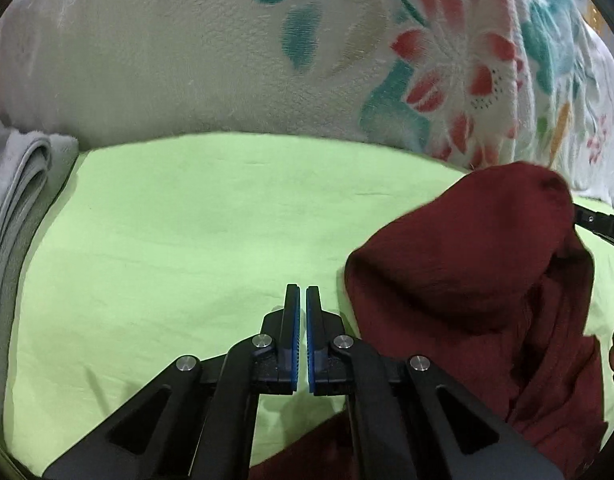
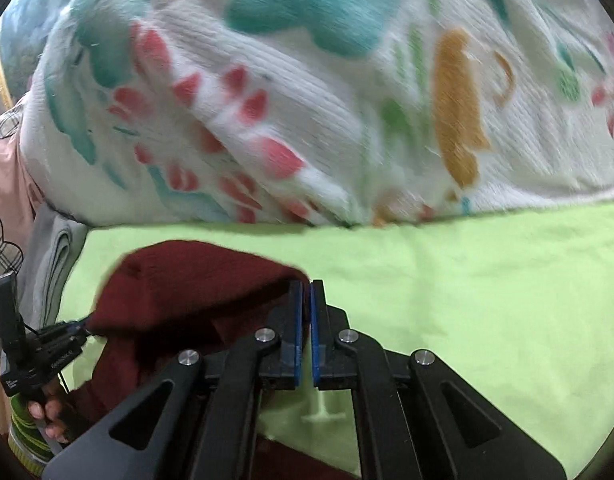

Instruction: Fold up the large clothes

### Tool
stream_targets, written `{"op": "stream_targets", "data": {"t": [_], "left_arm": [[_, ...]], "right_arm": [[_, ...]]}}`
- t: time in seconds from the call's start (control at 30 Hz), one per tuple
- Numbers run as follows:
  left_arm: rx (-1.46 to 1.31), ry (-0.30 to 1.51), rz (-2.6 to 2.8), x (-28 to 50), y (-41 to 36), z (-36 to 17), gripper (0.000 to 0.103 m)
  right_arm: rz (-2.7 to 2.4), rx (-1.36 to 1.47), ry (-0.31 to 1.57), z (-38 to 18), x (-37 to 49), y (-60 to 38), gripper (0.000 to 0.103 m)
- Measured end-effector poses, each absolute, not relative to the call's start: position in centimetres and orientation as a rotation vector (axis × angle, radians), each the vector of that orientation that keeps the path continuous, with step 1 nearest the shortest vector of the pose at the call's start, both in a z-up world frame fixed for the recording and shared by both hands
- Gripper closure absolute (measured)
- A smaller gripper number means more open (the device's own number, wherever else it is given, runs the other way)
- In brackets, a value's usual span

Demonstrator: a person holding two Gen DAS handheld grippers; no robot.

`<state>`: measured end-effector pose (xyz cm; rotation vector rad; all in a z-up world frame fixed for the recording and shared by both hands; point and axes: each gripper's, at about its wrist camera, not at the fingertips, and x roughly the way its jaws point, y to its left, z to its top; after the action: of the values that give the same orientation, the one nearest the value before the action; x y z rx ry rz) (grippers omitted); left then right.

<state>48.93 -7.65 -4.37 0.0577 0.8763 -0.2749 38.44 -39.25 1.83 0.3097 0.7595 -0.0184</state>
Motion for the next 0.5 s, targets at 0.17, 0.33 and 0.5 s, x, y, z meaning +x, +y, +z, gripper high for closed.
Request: {"op": "stream_targets", "data": {"t": [0.17,0.33,0.5], "left_arm": [[0.054,0.836,-0.345,48.5,-9.0,-2.7,0.065],[0.141,0.778,-0.41,48.5,-12.6,-1.6,0.035],[0.267,0.795,-0.42,48.1,-15.5,-2.9,0.034]], "right_arm": [[0.031,0.321,0.778,0.6,38.1,-39.1,0.1],[0.035,0.321,0.789,-0.1,38.4,-38.5,0.1],[0.043,0.335,0.794,-0.4,38.7,-38.8,0.099]]}}
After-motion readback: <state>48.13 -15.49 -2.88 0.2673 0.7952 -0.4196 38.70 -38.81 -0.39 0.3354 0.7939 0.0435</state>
